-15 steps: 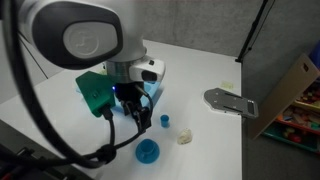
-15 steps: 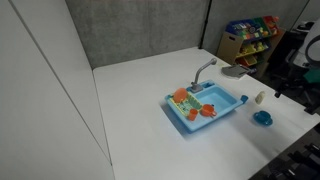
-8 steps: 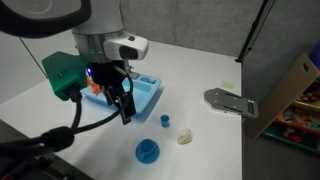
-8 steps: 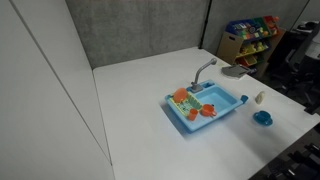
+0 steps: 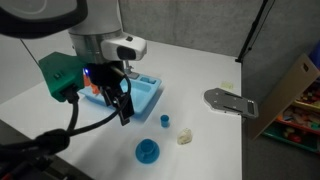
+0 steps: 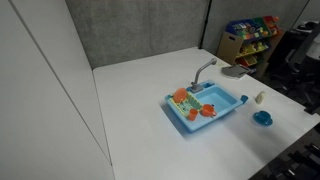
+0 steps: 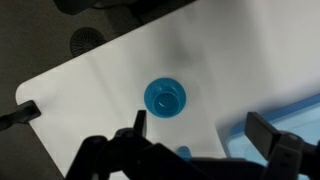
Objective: Put the blue cup on the plate
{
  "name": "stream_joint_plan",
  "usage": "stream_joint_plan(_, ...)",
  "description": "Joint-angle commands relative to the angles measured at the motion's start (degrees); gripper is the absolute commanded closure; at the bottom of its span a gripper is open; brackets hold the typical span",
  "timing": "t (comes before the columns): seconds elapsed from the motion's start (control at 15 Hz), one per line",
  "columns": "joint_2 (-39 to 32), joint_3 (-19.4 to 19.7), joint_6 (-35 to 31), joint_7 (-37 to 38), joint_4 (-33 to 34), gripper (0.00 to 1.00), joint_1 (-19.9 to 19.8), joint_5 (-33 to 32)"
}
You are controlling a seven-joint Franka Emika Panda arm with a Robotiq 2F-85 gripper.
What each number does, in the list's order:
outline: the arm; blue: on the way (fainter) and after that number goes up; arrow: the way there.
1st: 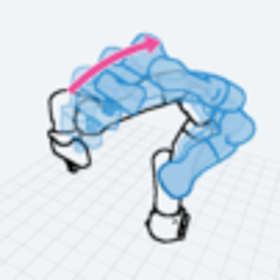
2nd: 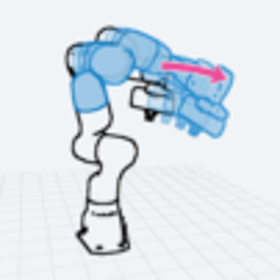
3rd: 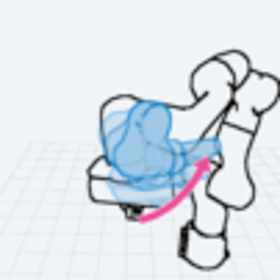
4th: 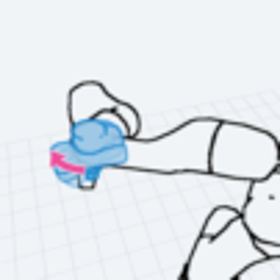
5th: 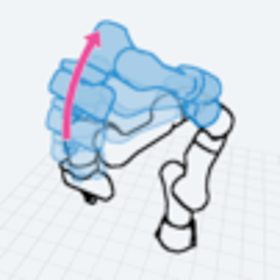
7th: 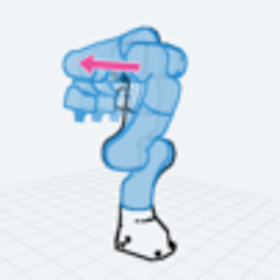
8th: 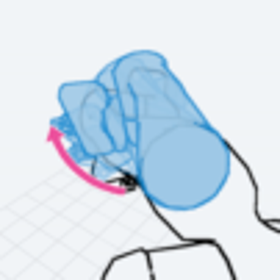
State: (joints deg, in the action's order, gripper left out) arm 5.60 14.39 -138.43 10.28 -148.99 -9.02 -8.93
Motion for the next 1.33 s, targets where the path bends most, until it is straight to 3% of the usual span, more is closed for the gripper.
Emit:
stream_joint_plan(0.0, 2.1, -2.4, 1.7, 1.7, -0.1, 0.0, -1.3, -1.6)
stream_joint_plan(0.67, 4.8, -8.4, 13.3, 3.2, 6.9, 0.0, 0.9, 0.9)
stream_joint_plan(1.27, 6.1, -12.0, 21.1, 0.6, 14.9, 0.0, 5.2, 6.6)
